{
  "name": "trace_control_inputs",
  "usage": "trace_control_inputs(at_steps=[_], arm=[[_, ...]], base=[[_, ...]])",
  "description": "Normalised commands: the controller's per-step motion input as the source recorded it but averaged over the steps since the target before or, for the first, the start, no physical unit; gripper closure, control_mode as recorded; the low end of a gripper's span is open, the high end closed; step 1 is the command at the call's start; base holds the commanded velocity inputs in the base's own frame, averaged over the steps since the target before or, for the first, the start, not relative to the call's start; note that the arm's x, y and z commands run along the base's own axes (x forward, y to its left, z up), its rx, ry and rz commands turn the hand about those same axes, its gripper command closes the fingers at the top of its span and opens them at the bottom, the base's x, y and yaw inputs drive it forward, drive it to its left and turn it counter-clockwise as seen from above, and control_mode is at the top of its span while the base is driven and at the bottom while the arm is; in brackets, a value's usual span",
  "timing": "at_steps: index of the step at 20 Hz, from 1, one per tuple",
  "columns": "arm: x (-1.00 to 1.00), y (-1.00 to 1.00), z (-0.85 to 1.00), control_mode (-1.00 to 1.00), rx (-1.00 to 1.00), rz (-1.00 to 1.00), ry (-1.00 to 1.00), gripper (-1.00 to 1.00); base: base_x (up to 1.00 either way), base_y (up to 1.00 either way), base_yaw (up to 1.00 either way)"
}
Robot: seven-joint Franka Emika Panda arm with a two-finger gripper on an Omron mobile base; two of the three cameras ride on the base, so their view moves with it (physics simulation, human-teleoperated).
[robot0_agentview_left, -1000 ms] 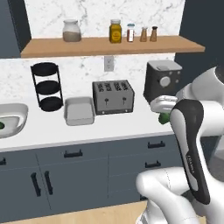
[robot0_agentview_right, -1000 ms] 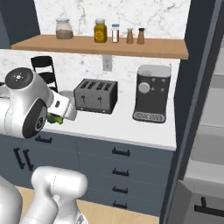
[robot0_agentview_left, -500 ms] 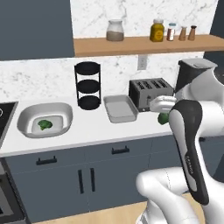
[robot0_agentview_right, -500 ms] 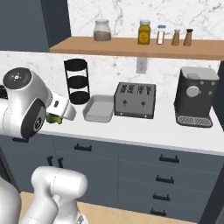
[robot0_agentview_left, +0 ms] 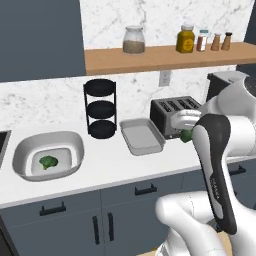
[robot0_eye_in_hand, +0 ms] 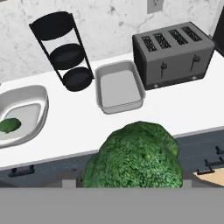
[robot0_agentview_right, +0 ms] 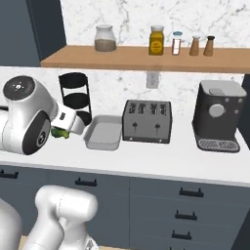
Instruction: Place one broccoli and one steak in each tupperware on the nearby counter, to pack two identical lunches.
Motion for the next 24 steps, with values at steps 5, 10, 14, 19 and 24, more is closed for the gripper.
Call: trace_control_inputs(at_steps=[5,10,14,19,24], arm=[[0.00,0.00,0.00,1.00,0.00,0.00,0.00,1.00],[0.39,0.01,-0.38,-1.00,0.00,0.00,0.00,1.00],[0.63,0.00,-0.47,-1.00,0.00,0.00,0.02,1.00],[0.62,0.00,-0.29,-1.00,0.06,0.02,0.07,1.00],[0.23,0.00,-0.33,-1.00,0.02,0.01,0.00,1.00]], base=[[0.45,0.08,-0.01],[0.00,0.00,0.00],[0.00,0.00,0.00],[0.00,0.00,0.00],[0.00,0.00,0.00]])
